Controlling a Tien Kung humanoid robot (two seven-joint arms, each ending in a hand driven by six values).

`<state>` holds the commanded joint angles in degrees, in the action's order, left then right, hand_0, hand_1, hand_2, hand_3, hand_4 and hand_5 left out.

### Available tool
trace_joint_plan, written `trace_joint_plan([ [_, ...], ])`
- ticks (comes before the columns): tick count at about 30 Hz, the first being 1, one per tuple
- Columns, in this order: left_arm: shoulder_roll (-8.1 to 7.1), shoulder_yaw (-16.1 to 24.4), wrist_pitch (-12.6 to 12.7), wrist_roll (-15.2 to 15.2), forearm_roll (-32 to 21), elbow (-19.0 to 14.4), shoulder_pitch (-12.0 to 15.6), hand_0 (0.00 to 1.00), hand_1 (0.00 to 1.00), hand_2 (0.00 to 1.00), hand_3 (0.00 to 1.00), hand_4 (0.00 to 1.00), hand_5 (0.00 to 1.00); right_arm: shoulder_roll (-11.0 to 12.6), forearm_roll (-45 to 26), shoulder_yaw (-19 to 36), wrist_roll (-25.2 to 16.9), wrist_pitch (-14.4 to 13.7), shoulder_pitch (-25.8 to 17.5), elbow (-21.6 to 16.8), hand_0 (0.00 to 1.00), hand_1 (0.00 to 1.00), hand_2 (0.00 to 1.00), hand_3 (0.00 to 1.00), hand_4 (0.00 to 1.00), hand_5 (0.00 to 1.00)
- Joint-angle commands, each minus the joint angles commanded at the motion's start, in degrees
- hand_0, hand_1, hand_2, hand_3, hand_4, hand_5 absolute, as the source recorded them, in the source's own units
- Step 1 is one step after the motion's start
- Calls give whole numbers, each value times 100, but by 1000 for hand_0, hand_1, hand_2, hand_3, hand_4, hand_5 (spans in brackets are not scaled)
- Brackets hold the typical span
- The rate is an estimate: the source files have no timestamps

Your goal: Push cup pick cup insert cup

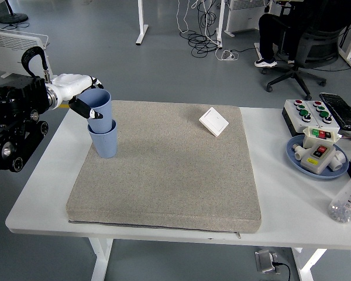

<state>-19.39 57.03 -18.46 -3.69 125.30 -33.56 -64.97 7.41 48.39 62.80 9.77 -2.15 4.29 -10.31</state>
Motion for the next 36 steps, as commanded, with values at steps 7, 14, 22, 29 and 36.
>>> trace_joint_plan([
  [7,24,-20,15,-16,9,29,38,504,647,739,794,730,267,-1,-8,-15,-1,0,-7,0,753,624,624,557,72,446],
  [14,59,4,-44,34,22,71,84,786,827,983,952,872,459,-7,-21,-33,-3,-1,-21,0,752,624,624,557,72,446],
  [22,82,22,43,53,-24,103,110,836,870,998,998,915,510,-8,-28,-47,-2,3,-39,0,752,625,625,558,71,447],
  [29,100,67,202,29,-84,151,142,877,905,998,998,934,539,-4,-38,-63,-8,3,-49,0,752,624,625,558,71,447],
  [36,61,183,361,22,-192,36,210,885,907,998,998,951,561,-8,-65,-55,-17,2,-47,0,752,624,625,558,72,449],
])
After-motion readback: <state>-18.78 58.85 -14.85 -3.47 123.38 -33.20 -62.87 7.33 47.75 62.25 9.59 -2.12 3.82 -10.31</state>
